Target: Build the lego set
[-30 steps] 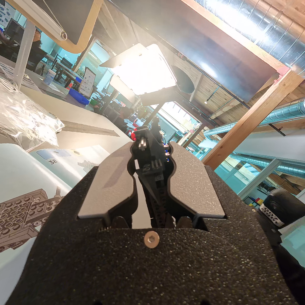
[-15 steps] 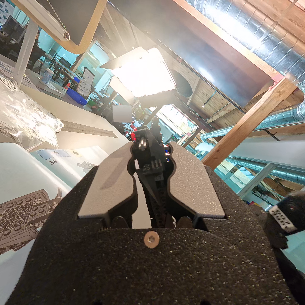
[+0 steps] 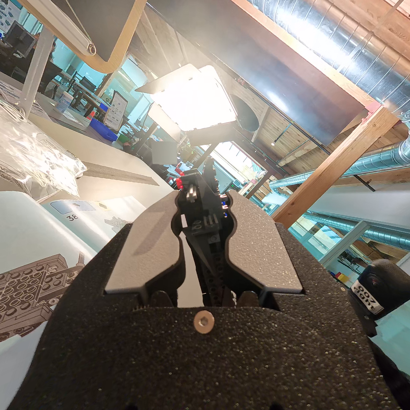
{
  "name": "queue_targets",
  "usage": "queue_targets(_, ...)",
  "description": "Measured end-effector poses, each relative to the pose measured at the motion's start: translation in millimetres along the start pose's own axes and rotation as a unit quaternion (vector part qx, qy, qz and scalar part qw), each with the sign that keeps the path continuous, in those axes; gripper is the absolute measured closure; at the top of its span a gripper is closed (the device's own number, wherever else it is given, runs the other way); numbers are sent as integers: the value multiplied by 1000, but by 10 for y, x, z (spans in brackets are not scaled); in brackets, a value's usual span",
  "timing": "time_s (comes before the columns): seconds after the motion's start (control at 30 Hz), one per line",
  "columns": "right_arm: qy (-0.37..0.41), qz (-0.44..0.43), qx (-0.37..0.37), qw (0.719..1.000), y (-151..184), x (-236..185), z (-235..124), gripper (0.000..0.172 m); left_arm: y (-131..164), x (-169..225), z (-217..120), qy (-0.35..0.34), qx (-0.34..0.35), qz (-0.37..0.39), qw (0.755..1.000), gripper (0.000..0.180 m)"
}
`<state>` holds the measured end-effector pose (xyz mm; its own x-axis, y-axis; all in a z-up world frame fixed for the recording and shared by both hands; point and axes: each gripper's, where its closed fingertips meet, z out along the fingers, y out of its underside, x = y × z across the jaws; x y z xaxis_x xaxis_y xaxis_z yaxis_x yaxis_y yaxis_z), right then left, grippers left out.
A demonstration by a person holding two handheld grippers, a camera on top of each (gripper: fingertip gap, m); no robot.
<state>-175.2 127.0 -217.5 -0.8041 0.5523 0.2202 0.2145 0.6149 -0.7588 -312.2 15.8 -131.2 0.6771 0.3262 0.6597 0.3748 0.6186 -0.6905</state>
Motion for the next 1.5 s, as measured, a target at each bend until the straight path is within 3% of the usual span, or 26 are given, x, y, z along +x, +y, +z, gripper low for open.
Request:
queue_targets(0.4, -62, 77, -84, 992, -9, 10, 671, 124, -97, -36, -59, 5, 29, -23, 999, 144)
queue_targets(0.6, -54, 81, -104, 990, -34, 43, 732, 156, -108, -46, -62, 5, 32, -25, 999, 144)
queue_targets(0.67, -58, 73, -106, 990, -38, 40, 736, 156, -117, -50, -67, 6, 34, -28, 999, 144)
queue_targets(0.83, 15, -1, -67, 998, -265, 205, 467, 156, -133, -61, -76, 7, 38, -34, 999, 144)
queue_targets(0.93, 66, -53, -5, 996, -601, 280, 120, 137, -142, -73, -74, 6, 38, -35, 999, 144)
queue_targets(1.03, 86, -43, 27, 995, -711, 386, -83, 135, -149, -79, -77, 6, 40, -38, 998, 144)
queue_targets(1.2, 57, 27, 15, 998, -438, 419, -125, 137, -154, -83, -81, 6, 42, -40, 998, 144)
queue_targets(1.37, 28, 84, -65, 994, 26, 316, 79, 138, -149, -84, -80, 5, 40, -41, 998, 144)
queue_targets(1.5, 26, 102, -108, 989, 204, 262, 262, 140, -135, -76, -74, 5, 35, -39, 999, 144)
